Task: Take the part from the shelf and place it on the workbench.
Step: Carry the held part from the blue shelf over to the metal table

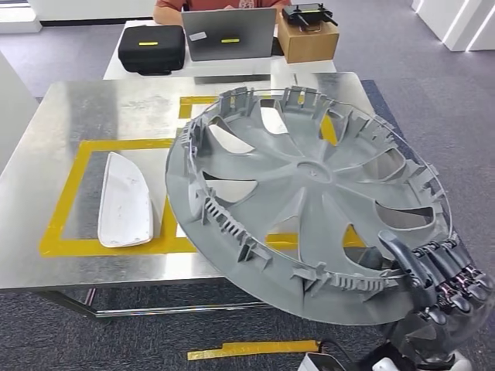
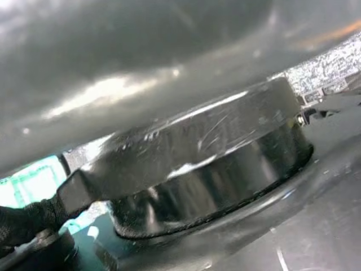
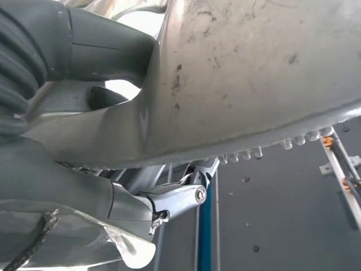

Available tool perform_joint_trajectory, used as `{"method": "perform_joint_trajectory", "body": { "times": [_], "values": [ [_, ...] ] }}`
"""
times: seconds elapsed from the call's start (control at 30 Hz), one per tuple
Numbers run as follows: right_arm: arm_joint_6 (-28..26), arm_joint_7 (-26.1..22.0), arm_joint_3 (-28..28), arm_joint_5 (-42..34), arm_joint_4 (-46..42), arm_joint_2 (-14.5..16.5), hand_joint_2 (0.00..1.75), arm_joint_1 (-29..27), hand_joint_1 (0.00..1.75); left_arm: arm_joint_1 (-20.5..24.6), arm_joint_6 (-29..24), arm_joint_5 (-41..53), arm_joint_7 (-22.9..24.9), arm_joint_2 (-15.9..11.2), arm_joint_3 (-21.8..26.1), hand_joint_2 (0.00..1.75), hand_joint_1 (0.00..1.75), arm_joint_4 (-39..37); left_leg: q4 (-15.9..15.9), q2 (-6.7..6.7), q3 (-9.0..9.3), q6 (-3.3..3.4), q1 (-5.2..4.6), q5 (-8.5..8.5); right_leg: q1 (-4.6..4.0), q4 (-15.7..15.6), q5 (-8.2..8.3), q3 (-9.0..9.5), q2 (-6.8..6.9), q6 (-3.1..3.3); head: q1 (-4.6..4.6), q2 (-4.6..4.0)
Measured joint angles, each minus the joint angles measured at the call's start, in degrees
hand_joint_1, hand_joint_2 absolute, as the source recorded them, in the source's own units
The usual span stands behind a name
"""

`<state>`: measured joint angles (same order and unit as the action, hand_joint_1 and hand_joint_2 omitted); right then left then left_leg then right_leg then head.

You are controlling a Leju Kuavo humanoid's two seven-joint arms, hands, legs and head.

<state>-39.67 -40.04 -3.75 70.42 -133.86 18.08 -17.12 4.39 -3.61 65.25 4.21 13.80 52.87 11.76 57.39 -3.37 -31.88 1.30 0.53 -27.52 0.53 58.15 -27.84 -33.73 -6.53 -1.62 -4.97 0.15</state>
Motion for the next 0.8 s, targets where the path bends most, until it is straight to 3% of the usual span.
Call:
{"method": "perform_joint_trajectory", "body": {
  "times": [0.03,0.1,0.17,0.2,0.23,0.3,0.37,0.5,0.57,0.67,0.8],
  "values": [
    [0.00,-0.02,-0.02,0.01,-0.02,-0.01,1.75,0.05,1.75,-0.01,0.00,0.01,0.01,0.05,0.00,0.00,0.00,0.00,-0.29,0.49,0.08,0.22,0.13,0.18,-0.08,1.57,-1.04,-0.87,1.43,-0.25,-0.16,0.00],
    [0.00,-0.05,-0.07,0.01,-0.04,-0.03,1.75,0.17,1.75,-0.10,0.00,0.02,0.01,0.09,0.00,0.00,0.00,0.00,-0.49,1.48,0.13,0.49,0.17,0.29,-0.12,8.11,-4.57,-4.02,4.76,-0.72,-0.43,0.00],
    [0.00,-0.04,-0.07,0.02,0.01,-0.04,1.75,0.17,1.75,-0.30,-0.01,0.01,0.01,0.05,0.00,0.00,0.00,0.00,-0.46,2.51,0.10,0.54,0.12,0.24,0.10,14.66,-7.00,-7.10,5.97,-1.15,-0.46,0.00],
    [0.00,-0.03,-0.05,0.02,0.05,-0.04,1.75,0.15,1.75,-0.35,-0.01,0.01,0.01,0.03,0.00,0.00,0.00,0.00,-0.45,2.92,0.09,0.51,0.12,0.21,0.22,15.35,-6.72,-7.37,6.14,-1.31,-0.47,0.00],
    [0.00,-0.03,-0.04,0.03,0.08,-0.04,1.75,0.13,1.75,-0.37,-0.01,0.01,0.01,0.02,0.00,0.00,0.00,0.00,-0.44,3.19,0.13,0.44,0.13,0.16,0.36,13.69,-5.41,-6.42,6.26,-1.42,-0.48,0.00],
    [0.00,-0.04,-0.04,0.03,0.10,-0.04,1.75,0.13,1.75,-0.29,0.01,0.02,0.01,0.08,0.00,0.00,0.00,-0.01,-0.38,3.42,0.30,0.11,0.12,0.01,0.56,5.62,-1.96,-1.96,6.64,-1.49,-0.49,0.00],
    [0.00,-0.05,-0.05,0.03,0.10,-0.04,1.75,0.14,1.75,-0.20,0.01,0.02,0.01,0.09,0.00,0.00,0.00,-0.01,-0.11,3.46,0.32,-0.43,-0.11,-0.20,0.57,-0.24,-0.40,1.40,6.79,-1.15,-0.43,0.00],
    [0.00,-0.02,-0.07,0.15,0.11,-0.04,1.75,0.15,1.75,-0.17,-0.01,0.03,0.01,-0.06,0.00,0.00,0.00,0.00,0.08,3.49,0.29,0.75,-0.38,-0.14,0.46,-1.11,-0.22,1.94,6.62,-0.84,-0.28,0.00],
    [0.00,0.01,-0.07,0.33,0.11,-0.04,1.75,0.17,1.75,-0.13,-0.05,0.05,0.01,-0.09,0.00,0.00,0.00,0.00,-0.17,3.49,0.41,0.78,-0.33,-0.03,0.32,-1.10,-0.30,1.95,6.60,-0.65,-0.27,0.00],
    [0.00,0.02,-0.07,0.45,0.12,-0.04,1.75,0.19,1.75,-0.13,-0.16,0.07,0.01,-0.12,0.00,0.00,0.00,0.00,-0.50,3.49,0.48,0.30,-0.17,0.17,0.13,-1.07,-0.36,1.92,6.63,-0.33,-0.28,0.00],
    [0.00,0.01,-0.07,0.48,0.23,-0.04,1.75,0.18,1.75,-0.14,0.01,0.11,0.01,-0.10,0.00,0.00,0.00,0.00,-0.82,3.49,0.51,-1.23,0.02,0.29,0.00,-1.01,-0.39,1.83,6.65,0.07,-0.31,0.00]
  ]
}}
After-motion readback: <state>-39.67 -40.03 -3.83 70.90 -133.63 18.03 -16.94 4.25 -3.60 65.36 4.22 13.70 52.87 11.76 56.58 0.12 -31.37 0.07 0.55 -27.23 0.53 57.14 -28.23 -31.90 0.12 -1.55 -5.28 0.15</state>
